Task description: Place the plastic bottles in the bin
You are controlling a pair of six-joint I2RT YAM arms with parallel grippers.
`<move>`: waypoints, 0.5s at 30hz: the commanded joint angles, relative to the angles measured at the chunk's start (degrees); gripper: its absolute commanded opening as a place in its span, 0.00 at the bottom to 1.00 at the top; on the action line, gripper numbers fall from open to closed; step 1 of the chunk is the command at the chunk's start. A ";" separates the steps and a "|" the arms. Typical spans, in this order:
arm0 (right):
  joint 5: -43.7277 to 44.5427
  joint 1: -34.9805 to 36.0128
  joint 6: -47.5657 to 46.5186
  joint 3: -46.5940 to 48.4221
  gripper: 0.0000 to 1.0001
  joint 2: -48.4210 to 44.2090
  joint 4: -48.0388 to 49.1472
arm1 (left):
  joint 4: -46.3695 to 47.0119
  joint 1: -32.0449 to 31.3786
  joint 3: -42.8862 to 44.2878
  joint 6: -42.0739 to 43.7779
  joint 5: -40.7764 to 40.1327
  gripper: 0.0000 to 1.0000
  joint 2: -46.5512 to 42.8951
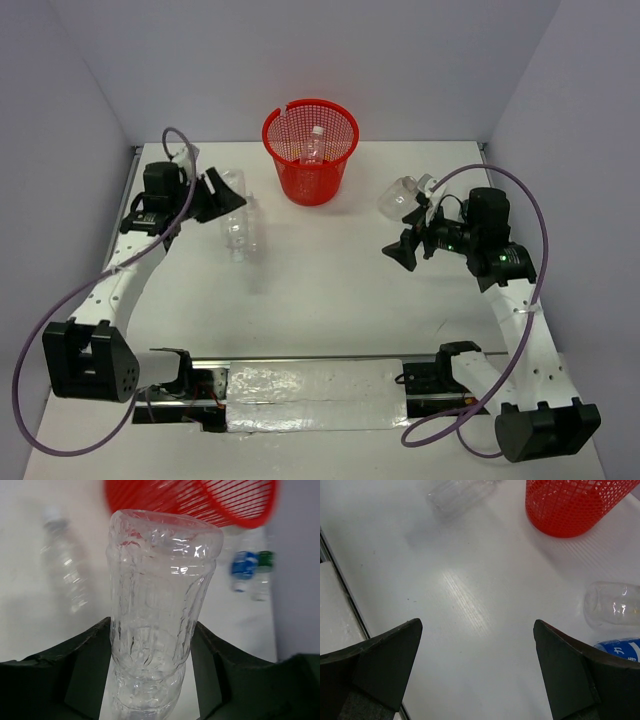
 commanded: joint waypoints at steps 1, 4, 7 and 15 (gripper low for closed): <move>0.71 -0.97 0.14 -0.72 1.00 -1.30 0.05 | 14.27 -3.90 7.06 -6.99 8.29 0.08 -1.41; 0.53 -1.24 0.49 -1.25 1.00 -1.74 0.49 | 22.27 -8.81 13.30 -10.16 7.77 0.08 2.10; 0.09 -1.68 0.49 -1.87 1.00 -2.00 0.75 | 28.15 -11.63 20.50 -12.09 6.36 0.08 7.81; -0.08 -3.70 -0.30 -2.48 1.00 -2.88 -0.04 | 27.21 -16.65 46.35 -7.18 -4.60 0.10 28.64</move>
